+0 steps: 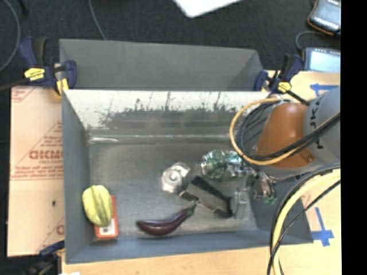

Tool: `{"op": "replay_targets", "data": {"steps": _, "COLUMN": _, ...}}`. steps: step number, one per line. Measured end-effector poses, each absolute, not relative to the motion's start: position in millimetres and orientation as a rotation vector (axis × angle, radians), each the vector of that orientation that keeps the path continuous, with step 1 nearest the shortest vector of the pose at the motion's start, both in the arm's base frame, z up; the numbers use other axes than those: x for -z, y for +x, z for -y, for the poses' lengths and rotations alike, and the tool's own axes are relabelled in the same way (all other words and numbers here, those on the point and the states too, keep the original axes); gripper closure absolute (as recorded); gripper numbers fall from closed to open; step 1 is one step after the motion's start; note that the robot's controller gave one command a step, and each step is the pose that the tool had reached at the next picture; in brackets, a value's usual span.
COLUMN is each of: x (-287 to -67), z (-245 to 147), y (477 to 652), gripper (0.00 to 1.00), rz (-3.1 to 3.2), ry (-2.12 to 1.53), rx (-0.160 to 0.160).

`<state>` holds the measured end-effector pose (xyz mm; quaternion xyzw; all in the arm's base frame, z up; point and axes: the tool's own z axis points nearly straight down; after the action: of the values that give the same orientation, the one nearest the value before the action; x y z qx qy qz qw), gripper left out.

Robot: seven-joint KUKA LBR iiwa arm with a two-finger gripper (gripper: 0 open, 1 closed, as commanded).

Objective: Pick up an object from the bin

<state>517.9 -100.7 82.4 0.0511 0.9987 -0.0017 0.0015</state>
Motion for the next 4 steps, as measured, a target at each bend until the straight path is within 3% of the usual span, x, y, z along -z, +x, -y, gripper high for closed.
{"op": "replay_targets", "data": {"steps": 1, "x": -72, "z": 91, "y": 528.5, "gripper": 0.0, "rz": -3.14, "ry": 0.252, "rx": 0.008}}
{"op": "replay_targets", "data": {"steps": 2, "x": -82, "z": 78, "y": 590.2, "gripper": 1.0, "rz": -3.109, "ry": 0.043, "rx": 0.018}}
{"op": "replay_targets", "data": {"steps": 4, "x": -83, "z": 76, "y": 588.6, "gripper": 1.0, "rz": -3.105, "ry": 0.083, "rx": 0.022}}
